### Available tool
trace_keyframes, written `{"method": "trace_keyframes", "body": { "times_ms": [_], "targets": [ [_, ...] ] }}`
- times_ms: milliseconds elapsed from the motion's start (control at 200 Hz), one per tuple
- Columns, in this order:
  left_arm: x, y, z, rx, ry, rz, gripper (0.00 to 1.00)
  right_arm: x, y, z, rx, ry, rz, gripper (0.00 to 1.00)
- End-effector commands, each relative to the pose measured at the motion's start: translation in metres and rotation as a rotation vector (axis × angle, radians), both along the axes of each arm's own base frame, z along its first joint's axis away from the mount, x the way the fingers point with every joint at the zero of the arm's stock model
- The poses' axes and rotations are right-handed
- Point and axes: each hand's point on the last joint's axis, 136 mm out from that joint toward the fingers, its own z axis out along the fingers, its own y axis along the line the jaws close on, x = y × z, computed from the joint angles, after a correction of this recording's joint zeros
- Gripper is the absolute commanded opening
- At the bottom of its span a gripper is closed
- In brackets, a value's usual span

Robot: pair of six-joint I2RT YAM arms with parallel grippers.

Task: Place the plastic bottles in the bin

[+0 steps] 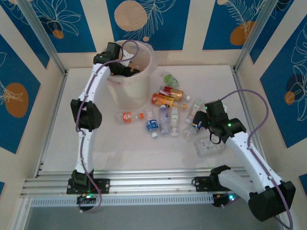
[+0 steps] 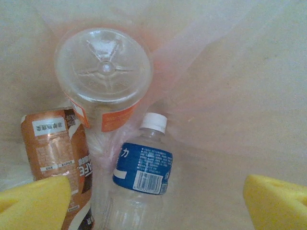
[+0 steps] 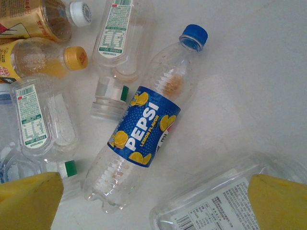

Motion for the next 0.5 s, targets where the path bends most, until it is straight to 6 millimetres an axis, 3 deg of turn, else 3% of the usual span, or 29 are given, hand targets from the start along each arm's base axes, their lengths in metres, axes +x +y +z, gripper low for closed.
{"method": "trace_keyframes", "body": {
  "times_ms": [0,250,495],
  "targets": [
    [0.005,0.002,0.031,-0.028,-0.072,0.02,0.96,0.001,0.001,0.005,0.009,-0.006,-0.011,0.99],
    [0.0,0.012,0.128,-0.076,-0.292,0.09,1.0,0.0,0.001,0.004,0.008,-0.006,-0.008,0.99],
    [-0.018,0.038,0.2,-0.055,-0.451,0.206,1.0,-0.003,0.0,0.003,0.007,-0.019,-0.007,0.99]
  ]
}}
